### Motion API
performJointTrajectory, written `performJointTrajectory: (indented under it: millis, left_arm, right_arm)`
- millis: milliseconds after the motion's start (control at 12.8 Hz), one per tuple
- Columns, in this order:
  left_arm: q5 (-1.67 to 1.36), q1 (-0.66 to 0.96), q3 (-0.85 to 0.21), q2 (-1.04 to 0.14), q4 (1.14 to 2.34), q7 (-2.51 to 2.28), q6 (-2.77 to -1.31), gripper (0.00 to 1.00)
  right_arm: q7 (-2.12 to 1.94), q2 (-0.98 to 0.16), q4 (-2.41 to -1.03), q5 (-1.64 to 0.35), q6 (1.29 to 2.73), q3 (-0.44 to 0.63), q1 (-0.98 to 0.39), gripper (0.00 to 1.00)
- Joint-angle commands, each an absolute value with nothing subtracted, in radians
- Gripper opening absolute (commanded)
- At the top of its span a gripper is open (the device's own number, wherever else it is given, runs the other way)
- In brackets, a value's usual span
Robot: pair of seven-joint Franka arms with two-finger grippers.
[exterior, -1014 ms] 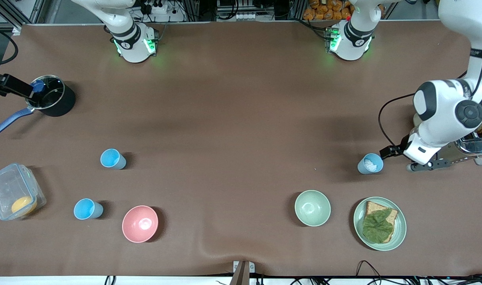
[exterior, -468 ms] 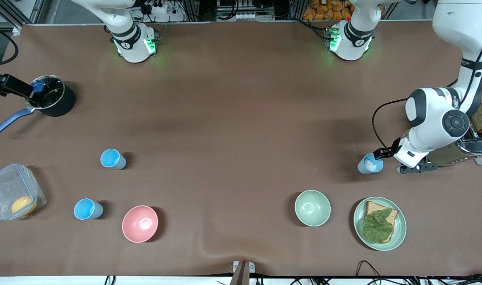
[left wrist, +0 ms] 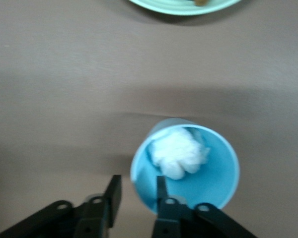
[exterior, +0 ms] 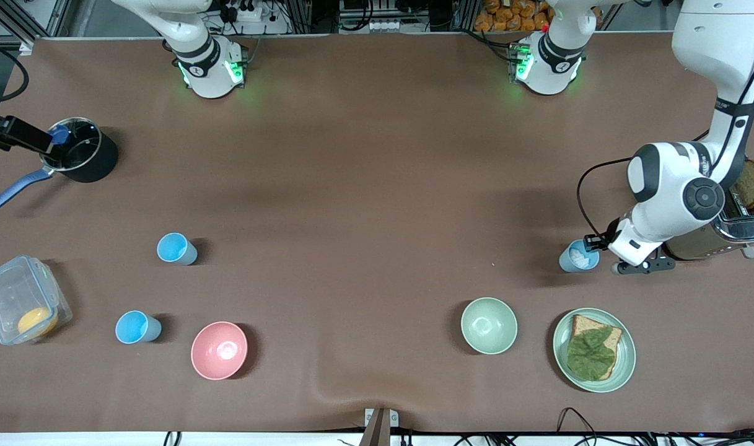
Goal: Stack blue cups with both arms
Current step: 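Reach the left gripper down and grasp the blue cup with tissue, then lift the blue cup with the left gripper and carry it toward the table middle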
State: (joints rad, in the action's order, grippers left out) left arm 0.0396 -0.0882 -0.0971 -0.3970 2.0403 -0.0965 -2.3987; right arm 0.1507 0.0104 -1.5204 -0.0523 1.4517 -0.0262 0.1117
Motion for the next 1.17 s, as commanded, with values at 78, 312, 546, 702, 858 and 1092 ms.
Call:
performJointTrajectory:
  millis: [78,312,546,702,858,1092]
  left_arm:
    - [-0.005,-0.069,-0.155,-0.408,2.019,-0.121,-2.395,0.0]
    - [-0.046,-0.071,-0.262,-0.391,2.023,-0.318,-2.358,0.0]
    - [-0.043,-0.066,-0.423,-0.385,2.016,-0.633,-2.35,0.0]
    - [-0.032,-0.011,-0.48,-0.387,1.987,-0.809,-2.35,0.0]
    - [-0.031,0.102,-0.477,-0.394,1.944,-0.97,-2.35,0.0]
    - [-0.009,0.23,-0.472,-0.46,1.84,-1.179,-2.35,0.0]
  right_arm:
    - [0.143,0.003,-1.5,-0.049,1.436,-0.029,0.117,1.0]
    - [0.143,0.003,-1.5,-0.049,1.436,-0.029,0.117,1.0]
    - [0.143,0.003,-1.5,-0.049,1.436,-0.029,0.117,1.0]
    - [0.143,0.008,-1.502,-0.049,1.427,-0.029,0.117,1.0]
    - [0.141,0.009,-1.499,-0.049,1.417,-0.029,0.118,1.0]
    - [0.141,0.009,-1.497,-0.049,1.417,-0.029,0.123,1.0]
